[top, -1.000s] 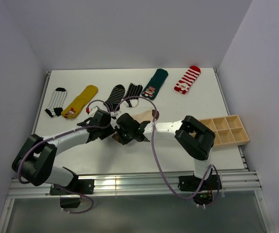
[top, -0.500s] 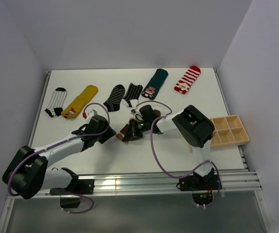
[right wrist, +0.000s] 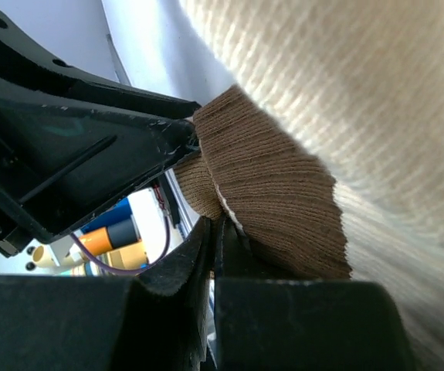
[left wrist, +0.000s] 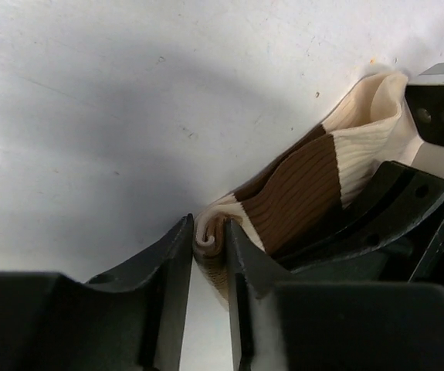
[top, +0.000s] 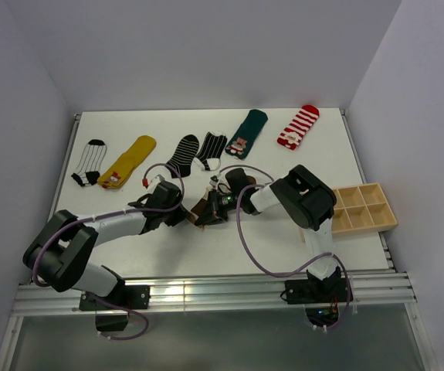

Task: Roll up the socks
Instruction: Roll the sock at the center of the board.

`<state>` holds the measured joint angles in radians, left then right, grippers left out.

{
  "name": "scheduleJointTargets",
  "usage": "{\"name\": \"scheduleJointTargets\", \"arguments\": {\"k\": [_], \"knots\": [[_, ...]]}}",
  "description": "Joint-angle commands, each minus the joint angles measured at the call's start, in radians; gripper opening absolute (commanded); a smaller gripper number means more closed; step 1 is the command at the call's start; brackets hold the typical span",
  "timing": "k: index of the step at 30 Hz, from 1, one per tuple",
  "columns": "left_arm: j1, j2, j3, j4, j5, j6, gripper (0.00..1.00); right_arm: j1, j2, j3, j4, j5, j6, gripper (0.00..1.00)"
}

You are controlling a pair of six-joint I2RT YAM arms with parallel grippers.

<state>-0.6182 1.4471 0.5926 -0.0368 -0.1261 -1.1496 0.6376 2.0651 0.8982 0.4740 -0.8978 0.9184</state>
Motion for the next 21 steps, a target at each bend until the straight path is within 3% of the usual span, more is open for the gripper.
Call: {"name": "scheduleJointTargets", "arguments": {"k": [1,4,6,8,11,21], "knots": [[-0.006,0.041,0.026,-0.035,-0.004,0.001,0.27,0.0,-0.002,0.013,-0.106,0.063,-0.087,0.0],[-0.006,0.071,0.059,-0.087,-0.004,0.019,0.2,0.005,-0.054,0.016,-0.158,0.109,-0.168,0.07],[-0.006,0.09,0.09,-0.133,-0.001,0.039,0.15,0.02,-0.089,0.024,-0.216,0.149,-0.252,0.19],[-0.006,0.102,0.127,-0.166,0.003,0.063,0.11,0.052,-0.152,0.03,-0.268,0.252,-0.32,0.3],[-0.005,0.125,0.186,-0.23,0.005,0.102,0.09,0.095,-0.224,0.039,-0.351,0.424,-0.437,0.38],[0.0,0.234,0.361,-0.397,0.054,0.2,0.11,0.28,-0.376,-0.021,-0.36,0.896,-0.637,0.44]]}}
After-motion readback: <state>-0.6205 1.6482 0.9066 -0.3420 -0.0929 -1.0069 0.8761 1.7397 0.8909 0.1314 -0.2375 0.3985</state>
